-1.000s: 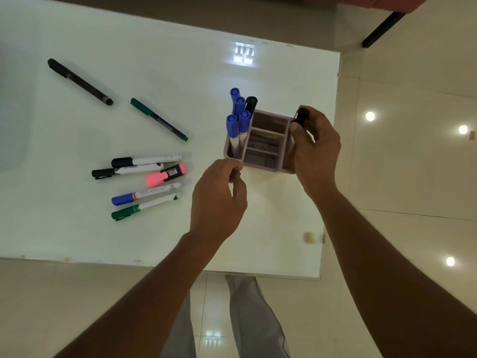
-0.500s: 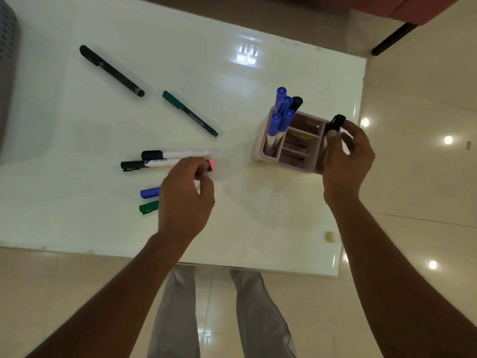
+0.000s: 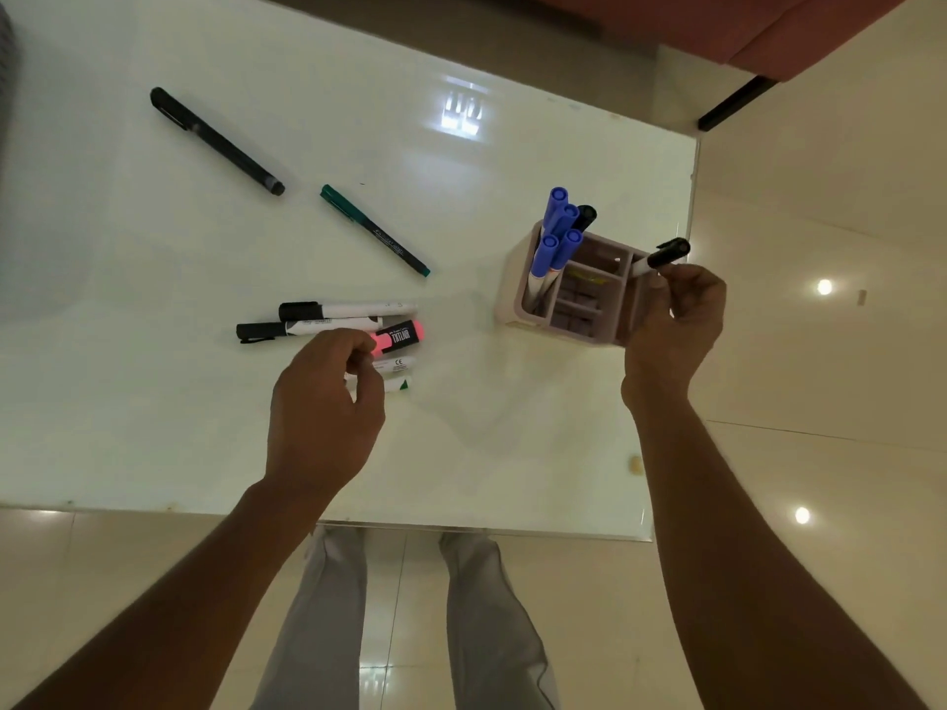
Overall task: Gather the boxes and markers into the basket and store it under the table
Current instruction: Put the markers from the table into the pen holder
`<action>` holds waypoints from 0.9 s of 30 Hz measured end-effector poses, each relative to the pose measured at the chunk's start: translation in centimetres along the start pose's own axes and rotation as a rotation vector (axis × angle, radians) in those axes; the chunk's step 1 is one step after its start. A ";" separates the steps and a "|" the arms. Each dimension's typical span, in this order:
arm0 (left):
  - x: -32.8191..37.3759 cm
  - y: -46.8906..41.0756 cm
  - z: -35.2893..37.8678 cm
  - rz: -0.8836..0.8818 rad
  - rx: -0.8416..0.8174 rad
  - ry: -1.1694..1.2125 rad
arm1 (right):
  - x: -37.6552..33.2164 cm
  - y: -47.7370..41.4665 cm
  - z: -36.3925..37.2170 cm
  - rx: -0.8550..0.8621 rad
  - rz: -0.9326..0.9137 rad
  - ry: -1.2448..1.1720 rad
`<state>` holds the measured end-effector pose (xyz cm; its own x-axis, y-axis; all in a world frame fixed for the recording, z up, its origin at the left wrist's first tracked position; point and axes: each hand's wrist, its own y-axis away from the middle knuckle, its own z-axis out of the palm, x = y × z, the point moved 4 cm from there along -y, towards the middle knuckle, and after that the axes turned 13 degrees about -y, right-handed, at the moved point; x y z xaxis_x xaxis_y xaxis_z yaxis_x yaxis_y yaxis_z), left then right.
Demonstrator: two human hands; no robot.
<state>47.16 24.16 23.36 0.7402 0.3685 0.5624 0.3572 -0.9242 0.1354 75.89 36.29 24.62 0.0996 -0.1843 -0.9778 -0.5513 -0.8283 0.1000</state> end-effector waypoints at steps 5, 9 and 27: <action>0.7 -0.7 0.5 0.051 -0.032 -0.004 | -0.1 0.6 -0.7 0.023 0.028 0.065; 0.6 -0.8 0.4 0.081 -0.044 -0.035 | -0.8 2.7 -1.0 0.116 -0.065 0.162; -7.2 -3.2 -1.8 -0.262 -0.042 -0.297 | 1.9 14.8 18.2 -1.085 -0.284 0.910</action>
<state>39.63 24.31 20.35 0.7617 0.5999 0.2447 0.5368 -0.7959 0.2801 52.90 33.32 20.87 0.8078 0.1281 -0.5754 0.4250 -0.8029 0.4180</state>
